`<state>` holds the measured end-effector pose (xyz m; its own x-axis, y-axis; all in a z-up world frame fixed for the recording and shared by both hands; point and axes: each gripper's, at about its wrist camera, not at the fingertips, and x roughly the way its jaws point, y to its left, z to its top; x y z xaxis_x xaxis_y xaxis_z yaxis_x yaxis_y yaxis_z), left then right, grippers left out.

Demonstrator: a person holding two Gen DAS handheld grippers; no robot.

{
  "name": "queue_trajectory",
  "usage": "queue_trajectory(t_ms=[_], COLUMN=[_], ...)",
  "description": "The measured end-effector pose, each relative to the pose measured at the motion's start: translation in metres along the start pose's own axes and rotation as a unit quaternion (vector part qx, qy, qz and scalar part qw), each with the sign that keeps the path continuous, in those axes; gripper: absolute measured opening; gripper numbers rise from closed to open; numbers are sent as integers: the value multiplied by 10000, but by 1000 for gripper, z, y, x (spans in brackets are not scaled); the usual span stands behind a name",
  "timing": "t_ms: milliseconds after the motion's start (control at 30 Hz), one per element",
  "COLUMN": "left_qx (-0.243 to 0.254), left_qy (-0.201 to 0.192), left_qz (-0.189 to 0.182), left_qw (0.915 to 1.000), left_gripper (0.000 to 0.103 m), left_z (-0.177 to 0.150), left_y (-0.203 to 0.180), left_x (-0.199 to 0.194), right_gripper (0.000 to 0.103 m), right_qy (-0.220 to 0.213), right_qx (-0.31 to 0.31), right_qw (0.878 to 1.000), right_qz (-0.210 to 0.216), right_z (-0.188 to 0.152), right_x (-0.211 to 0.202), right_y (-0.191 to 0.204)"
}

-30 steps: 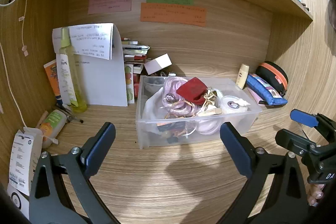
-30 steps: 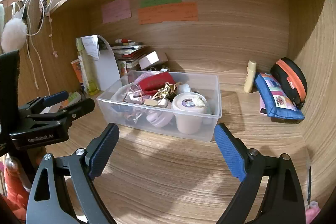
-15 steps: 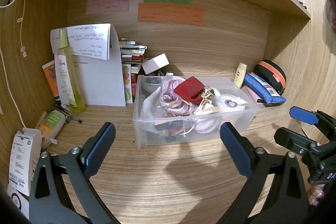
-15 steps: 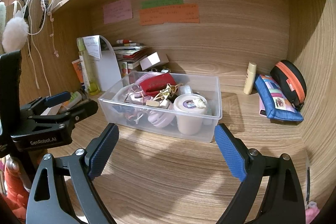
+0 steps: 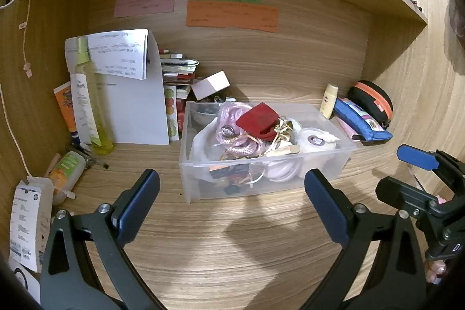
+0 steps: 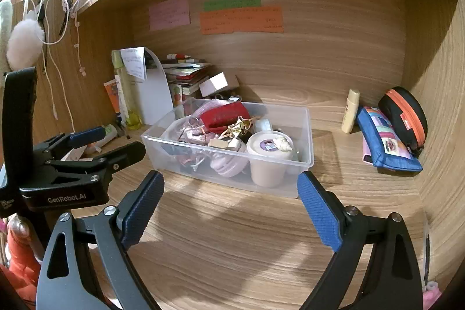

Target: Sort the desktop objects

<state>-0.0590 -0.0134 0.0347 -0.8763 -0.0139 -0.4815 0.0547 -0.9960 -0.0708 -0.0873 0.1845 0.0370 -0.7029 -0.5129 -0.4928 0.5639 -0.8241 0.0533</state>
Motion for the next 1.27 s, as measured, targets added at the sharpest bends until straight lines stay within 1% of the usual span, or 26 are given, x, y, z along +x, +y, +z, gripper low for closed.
queue_trajectory(t_ms=[233,767,1000,1267], left_qx=[0,52,27,-25], left_qy=[26,163,152,154], left_qz=[-21,-287,-392,-363], left_qw=[10000,9994,9991,9992], left_gripper=[101,101,101,101], left_z=[0,0,-1,-1], left_y=[-1,-7,-7,-5], left_x=[3,10,13,12], right_gripper=[92,92,93,93], right_qy=[74,161,201,226], right_qx=[33,86,148,158], right_qw=[10000,9997,9995,9994], right_qz=[52,161,215,229], right_z=[-1,-1,-1,-1], right_x=[4,10,13,14], right_y=[0,1,0,2])
